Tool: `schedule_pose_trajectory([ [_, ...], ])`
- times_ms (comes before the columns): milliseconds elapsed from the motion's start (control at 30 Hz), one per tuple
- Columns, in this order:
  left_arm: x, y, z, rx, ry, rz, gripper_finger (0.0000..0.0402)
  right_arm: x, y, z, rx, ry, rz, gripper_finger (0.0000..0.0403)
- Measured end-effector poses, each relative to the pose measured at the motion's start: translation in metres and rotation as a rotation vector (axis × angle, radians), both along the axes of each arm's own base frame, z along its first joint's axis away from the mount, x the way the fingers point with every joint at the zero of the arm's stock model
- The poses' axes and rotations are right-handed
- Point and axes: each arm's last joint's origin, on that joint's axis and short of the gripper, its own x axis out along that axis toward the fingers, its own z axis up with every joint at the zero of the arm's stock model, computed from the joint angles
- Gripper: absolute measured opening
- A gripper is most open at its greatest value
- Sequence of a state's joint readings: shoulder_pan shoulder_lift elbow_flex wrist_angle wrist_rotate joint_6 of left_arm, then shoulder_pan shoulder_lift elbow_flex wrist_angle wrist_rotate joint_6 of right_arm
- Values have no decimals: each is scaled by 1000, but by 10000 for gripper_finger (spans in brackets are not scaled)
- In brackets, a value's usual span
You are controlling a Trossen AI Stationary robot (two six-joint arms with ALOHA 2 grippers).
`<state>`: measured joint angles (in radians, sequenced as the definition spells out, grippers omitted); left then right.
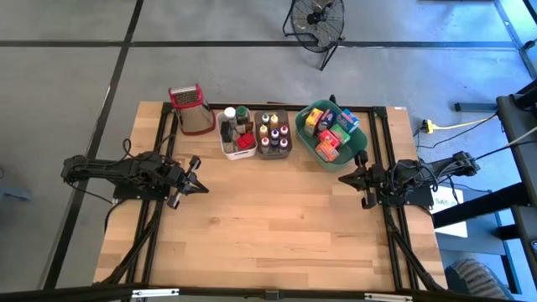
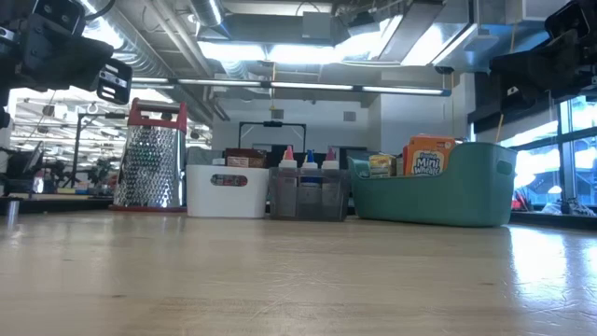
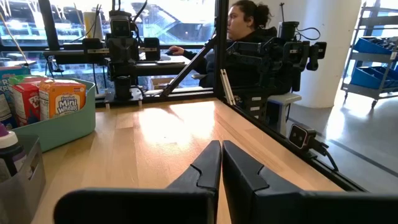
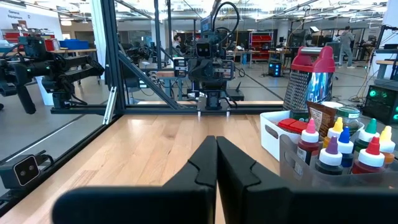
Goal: Pick & Place Kitchen Items
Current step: Return to Home Position
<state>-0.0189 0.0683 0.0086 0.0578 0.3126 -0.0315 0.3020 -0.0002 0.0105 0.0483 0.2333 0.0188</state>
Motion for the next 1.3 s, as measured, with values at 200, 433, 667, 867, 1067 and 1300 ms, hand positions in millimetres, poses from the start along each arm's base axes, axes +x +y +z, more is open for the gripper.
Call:
schedule_pose_trajectory([
  [200,0,0,0,0,0,0,8,0,0,0,0,0,0,5],
  [433,0,0,0,0,0,0,8,0,0,0,0,0,0,5],
  [667,0,0,0,0,0,0,10,0,0,0,0,0,0,5],
  [867,0,0,0,0,0,0,6,0,0,0,0,0,0,5],
  [1067,0,0,0,0,0,0,9,0,0,0,0,0,0,5],
  [1300,0,0,0,0,0,0,5,0,0,0,0,0,0,5],
])
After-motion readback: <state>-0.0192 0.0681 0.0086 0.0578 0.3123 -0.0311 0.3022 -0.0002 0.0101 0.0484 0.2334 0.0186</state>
